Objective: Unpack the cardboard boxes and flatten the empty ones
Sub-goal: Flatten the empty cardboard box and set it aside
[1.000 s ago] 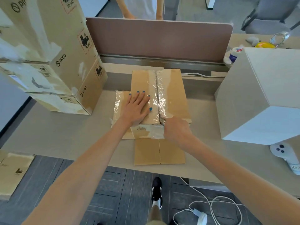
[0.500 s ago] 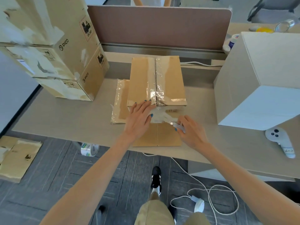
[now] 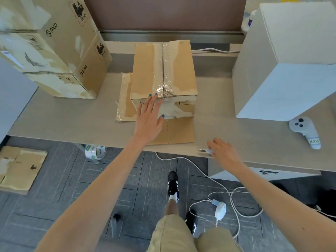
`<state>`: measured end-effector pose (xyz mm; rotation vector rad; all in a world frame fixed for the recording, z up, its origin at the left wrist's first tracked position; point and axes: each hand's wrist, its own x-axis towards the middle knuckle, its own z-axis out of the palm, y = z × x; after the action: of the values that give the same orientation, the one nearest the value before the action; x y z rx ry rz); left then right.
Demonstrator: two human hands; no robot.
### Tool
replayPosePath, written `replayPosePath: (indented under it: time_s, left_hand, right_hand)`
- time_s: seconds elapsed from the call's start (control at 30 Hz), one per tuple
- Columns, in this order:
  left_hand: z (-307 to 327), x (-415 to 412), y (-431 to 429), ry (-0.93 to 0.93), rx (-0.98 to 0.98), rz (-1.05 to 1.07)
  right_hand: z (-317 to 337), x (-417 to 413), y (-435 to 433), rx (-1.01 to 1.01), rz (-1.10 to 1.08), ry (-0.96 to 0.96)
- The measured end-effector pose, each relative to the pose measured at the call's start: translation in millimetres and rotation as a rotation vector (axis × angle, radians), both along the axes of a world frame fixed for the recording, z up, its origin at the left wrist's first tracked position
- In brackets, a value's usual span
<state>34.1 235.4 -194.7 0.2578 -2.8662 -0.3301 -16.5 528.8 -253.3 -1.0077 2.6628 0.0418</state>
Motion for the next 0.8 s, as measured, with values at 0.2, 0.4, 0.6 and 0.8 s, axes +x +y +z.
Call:
replayPosePath:
  time_s: [0.2, 0.4, 0.6, 0.8]
  left_hand:
    - [-2.9, 0.7, 3.8, -0.019, 0.022, 0.030]
    - [-2.8, 0.9, 5.3, -0.021, 0.037, 0.029]
    - [3.6, -1.9, 4.6, 0.007, -0.015, 0.053]
    - [20.6, -26.4, -3.4, 0.038, -0.078, 0.108]
  right_hand:
    - [-13.3, -0.6, 15.0, 0.016, -0.045, 0.036]
    - [-10.8, -0.5, 17.6, -0.039, -0.091, 0.048]
    - [17.2, -7.7, -9.6, -0.191, -0.109, 0.024]
    - [76.3, -28.5, -77.0, -0.515, -0.099, 0.153]
